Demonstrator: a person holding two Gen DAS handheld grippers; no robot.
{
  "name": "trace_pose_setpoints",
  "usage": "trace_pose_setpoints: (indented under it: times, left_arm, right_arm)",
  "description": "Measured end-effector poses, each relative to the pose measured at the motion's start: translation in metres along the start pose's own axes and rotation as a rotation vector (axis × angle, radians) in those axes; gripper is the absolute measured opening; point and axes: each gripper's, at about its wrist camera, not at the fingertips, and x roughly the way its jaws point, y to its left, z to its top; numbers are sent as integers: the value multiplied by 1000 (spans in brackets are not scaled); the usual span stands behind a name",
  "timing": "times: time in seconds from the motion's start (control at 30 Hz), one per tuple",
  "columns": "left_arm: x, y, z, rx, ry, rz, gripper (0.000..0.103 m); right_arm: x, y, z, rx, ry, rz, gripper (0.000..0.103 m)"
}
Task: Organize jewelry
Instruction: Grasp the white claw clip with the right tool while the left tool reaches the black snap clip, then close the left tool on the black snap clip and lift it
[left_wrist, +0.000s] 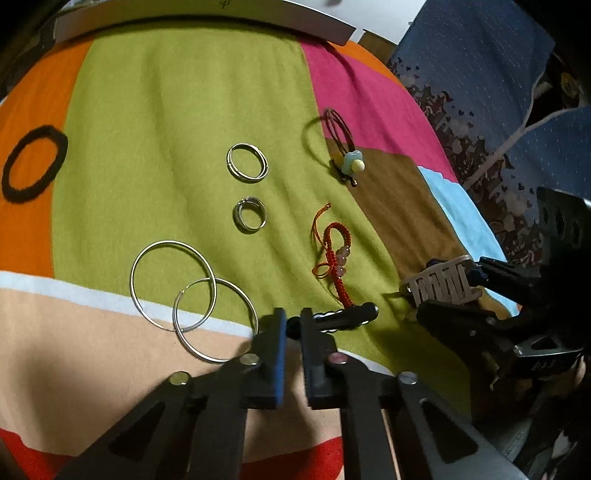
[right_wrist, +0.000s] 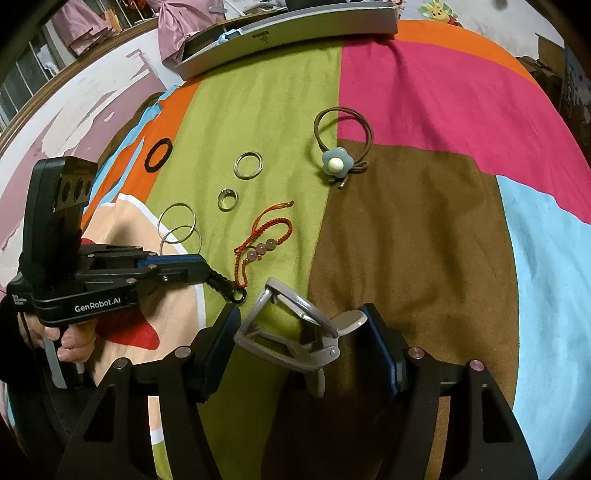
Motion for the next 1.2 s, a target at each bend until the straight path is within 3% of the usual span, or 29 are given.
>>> trace_pose_setpoints:
  times: [0.23, 0.37, 0.43, 0.63, 0.7, 0.77, 0.93, 1.0, 1.2]
  left_arm:
    - [-1, -12, -6, 44, 23, -30, 4]
    - [-6, -22, -7, 126, -20, 29, 4]
    - [-7, -26, -6, 168, -36, 49, 9]
    - [-3, -30, -5, 254, -42, 51, 35]
    - [0, -35, -4, 293, -47, 47, 51]
    - [3, -40, -4, 336, -44, 45, 56]
    - [9, -49, -5, 412, -26, 75, 54]
    - [8, -51, -6, 432, -26, 73, 41]
    - [4, -63, -15, 515, -10, 68, 15]
  right_arm:
    - [-2, -3, -1, 8, -4, 3, 61]
    - [-4, -9, 0, 30, -9, 3, 61]
    - [-6, -11, 0, 33, -17, -12, 61]
    - [-11, -21, 1, 68, -44, -41, 61]
    - [-11, -24, 0, 81, -43, -39, 61]
    - [-10, -25, 1, 87, -42, -38, 61]
    - [-8, -22, 0, 89, -43, -44, 61]
    - [-9, -22, 1, 92, -46, -47, 61]
    - [-8, -24, 0, 99, -52, -49, 61]
